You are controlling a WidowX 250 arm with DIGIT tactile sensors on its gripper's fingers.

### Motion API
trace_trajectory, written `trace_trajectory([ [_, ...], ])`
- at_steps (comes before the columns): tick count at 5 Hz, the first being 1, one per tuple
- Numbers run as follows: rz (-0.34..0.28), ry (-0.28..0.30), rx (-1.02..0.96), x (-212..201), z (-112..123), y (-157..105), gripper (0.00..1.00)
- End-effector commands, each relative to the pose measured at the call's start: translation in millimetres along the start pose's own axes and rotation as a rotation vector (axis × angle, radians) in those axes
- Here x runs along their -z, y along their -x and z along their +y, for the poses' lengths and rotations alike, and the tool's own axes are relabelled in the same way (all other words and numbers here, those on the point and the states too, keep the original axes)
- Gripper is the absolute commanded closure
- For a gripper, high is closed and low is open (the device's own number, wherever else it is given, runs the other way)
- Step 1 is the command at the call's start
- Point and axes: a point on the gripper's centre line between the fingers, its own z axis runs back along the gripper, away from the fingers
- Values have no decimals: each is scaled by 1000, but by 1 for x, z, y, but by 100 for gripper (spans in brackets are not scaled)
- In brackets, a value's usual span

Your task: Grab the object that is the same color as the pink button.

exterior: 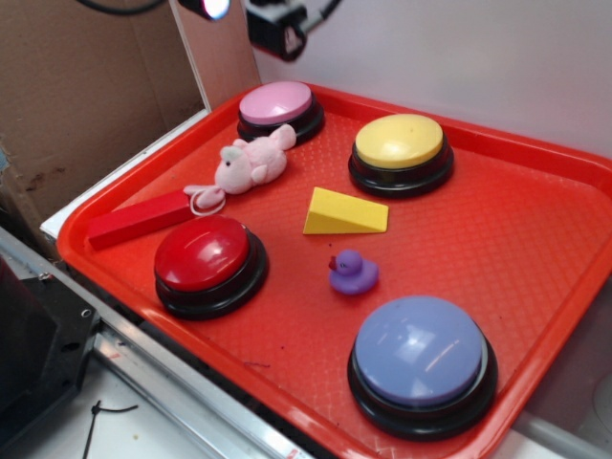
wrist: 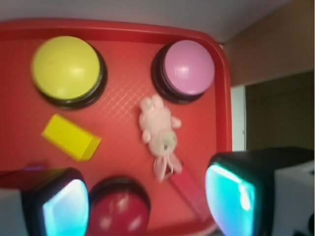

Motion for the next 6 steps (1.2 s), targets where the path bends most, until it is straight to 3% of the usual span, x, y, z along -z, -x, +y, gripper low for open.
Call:
trace_trajectory([
  [1, 40, -37, -18, 35, 36, -7, 0],
  [2, 53, -24, -31, 41, 52, -7, 0],
  [3, 94, -21, -34, 55, 54, -7, 0],
  [4, 126, -13, -37, 76, 51, -9, 0],
  [5, 181, 5, 15, 91, 34, -1, 0],
  [6, 192, 8, 7, 93, 35, 2, 0],
])
